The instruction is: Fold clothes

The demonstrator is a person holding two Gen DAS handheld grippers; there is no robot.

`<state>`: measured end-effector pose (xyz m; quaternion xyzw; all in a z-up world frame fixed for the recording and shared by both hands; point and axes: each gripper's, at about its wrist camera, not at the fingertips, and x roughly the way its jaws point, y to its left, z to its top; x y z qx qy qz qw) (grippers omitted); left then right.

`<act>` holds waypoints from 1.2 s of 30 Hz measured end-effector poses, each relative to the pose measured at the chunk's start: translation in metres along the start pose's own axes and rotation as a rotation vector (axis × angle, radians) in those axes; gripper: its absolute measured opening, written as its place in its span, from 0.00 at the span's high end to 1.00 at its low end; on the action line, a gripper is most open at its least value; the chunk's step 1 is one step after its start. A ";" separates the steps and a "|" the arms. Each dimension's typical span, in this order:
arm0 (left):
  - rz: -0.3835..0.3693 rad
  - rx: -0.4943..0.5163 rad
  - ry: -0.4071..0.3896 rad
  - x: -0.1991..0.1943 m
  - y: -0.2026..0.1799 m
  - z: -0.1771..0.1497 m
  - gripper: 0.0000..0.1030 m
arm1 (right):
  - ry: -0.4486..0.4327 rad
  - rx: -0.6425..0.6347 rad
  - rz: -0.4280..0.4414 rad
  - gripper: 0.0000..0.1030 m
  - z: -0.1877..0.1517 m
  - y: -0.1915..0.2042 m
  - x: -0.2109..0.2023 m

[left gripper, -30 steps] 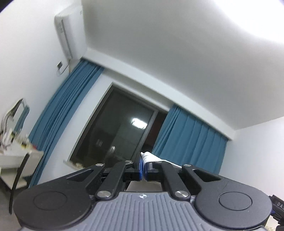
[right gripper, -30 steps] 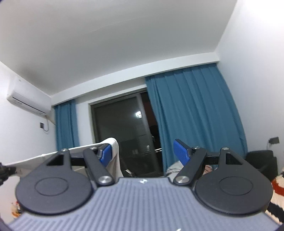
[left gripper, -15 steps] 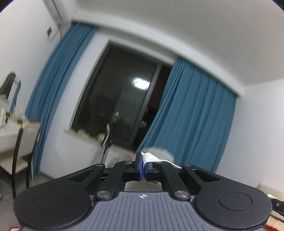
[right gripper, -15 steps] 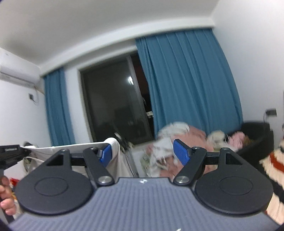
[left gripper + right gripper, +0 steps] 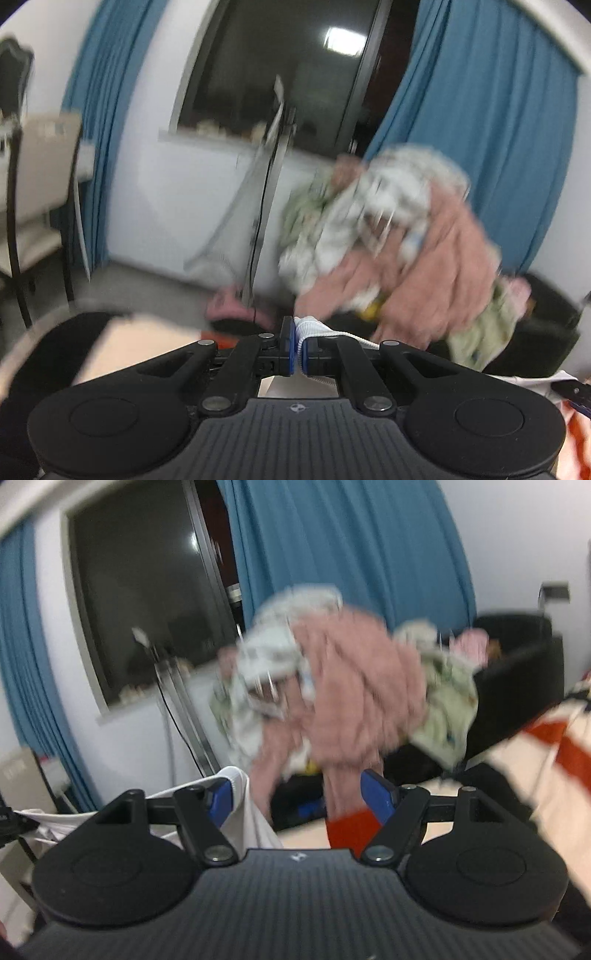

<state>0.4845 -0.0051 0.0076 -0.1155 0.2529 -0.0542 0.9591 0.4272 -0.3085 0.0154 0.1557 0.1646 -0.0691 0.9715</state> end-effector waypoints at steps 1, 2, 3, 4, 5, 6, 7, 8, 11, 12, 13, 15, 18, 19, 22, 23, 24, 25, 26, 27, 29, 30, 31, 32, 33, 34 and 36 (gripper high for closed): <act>0.005 0.000 0.036 0.035 0.011 -0.009 0.93 | 0.038 -0.013 -0.009 0.28 -0.012 -0.001 0.024; 0.010 0.001 0.071 0.070 0.022 -0.019 0.89 | 0.078 -0.024 -0.015 0.28 -0.023 -0.003 0.045; 0.015 0.002 0.106 0.104 0.033 -0.029 0.85 | 0.118 -0.032 -0.019 0.28 -0.034 -0.006 0.062; 0.024 0.008 0.132 0.122 0.041 -0.040 0.75 | 0.161 -0.034 -0.021 0.28 -0.045 -0.010 0.077; 0.033 0.013 0.158 0.139 0.050 -0.052 0.62 | 0.208 -0.029 -0.018 0.28 -0.052 -0.013 0.090; 0.035 0.014 0.181 0.149 0.054 -0.055 0.55 | 0.257 -0.024 -0.013 0.28 -0.058 -0.016 0.101; 0.020 0.014 0.218 0.154 0.057 -0.056 0.42 | 0.310 -0.022 -0.003 0.28 -0.063 -0.018 0.111; 0.004 0.014 0.254 0.159 0.060 -0.058 0.28 | 0.364 -0.022 0.011 0.28 -0.067 -0.019 0.120; -0.038 0.043 0.298 0.144 0.060 -0.049 0.19 | 0.426 -0.027 0.050 0.25 -0.068 -0.016 0.121; -0.051 0.060 0.292 0.128 0.058 -0.044 0.14 | 0.430 -0.029 0.063 0.24 -0.066 -0.015 0.117; -0.064 0.076 0.286 0.113 0.056 -0.039 0.04 | 0.433 -0.024 0.086 0.24 -0.064 -0.013 0.109; -0.086 0.095 0.265 0.084 0.050 -0.034 0.01 | 0.427 -0.005 0.138 0.24 -0.056 -0.006 0.088; -0.099 0.114 0.214 0.035 0.042 -0.028 0.01 | 0.390 -0.013 0.164 0.24 -0.045 0.006 0.044; -0.107 0.115 0.187 0.004 0.040 -0.028 0.01 | 0.370 -0.020 0.176 0.24 -0.042 0.009 0.026; -0.080 0.146 0.100 -0.071 0.027 -0.030 0.02 | 0.287 -0.042 0.207 0.24 -0.036 0.014 -0.039; -0.073 0.149 0.071 -0.096 0.028 -0.034 0.02 | 0.259 -0.048 0.210 0.24 -0.034 0.014 -0.063; -0.070 0.147 0.054 -0.124 0.029 -0.038 0.02 | 0.238 -0.052 0.212 0.24 -0.034 0.014 -0.087; -0.067 0.144 0.038 -0.152 0.029 -0.043 0.02 | 0.222 -0.056 0.213 0.24 -0.034 0.013 -0.108; -0.063 0.138 0.036 -0.173 0.030 -0.047 0.02 | 0.205 -0.061 0.215 0.24 -0.034 0.011 -0.130; -0.063 0.132 0.033 -0.195 0.031 -0.052 0.02 | 0.188 -0.065 0.216 0.24 -0.034 0.010 -0.152; -0.074 0.122 0.019 -0.242 0.031 -0.066 0.02 | 0.155 -0.081 0.215 0.24 -0.036 0.007 -0.199; -0.079 0.117 0.013 -0.263 0.031 -0.073 0.02 | 0.139 -0.082 0.219 0.24 -0.038 0.005 -0.221; -0.083 0.108 0.013 -0.283 0.032 -0.082 0.02 | 0.122 -0.079 0.224 0.24 -0.041 0.003 -0.243; -0.080 0.098 0.020 -0.300 0.033 -0.089 0.03 | 0.108 -0.070 0.229 0.24 -0.044 0.000 -0.263; -0.078 0.087 0.027 -0.318 0.034 -0.096 0.04 | 0.096 -0.057 0.232 0.24 -0.047 -0.003 -0.283; -0.075 0.079 0.036 -0.335 0.035 -0.102 0.05 | 0.090 -0.049 0.233 0.24 -0.050 -0.004 -0.299; -0.053 0.071 0.042 -0.360 0.035 -0.109 0.06 | 0.086 -0.046 0.235 0.24 -0.055 -0.005 -0.325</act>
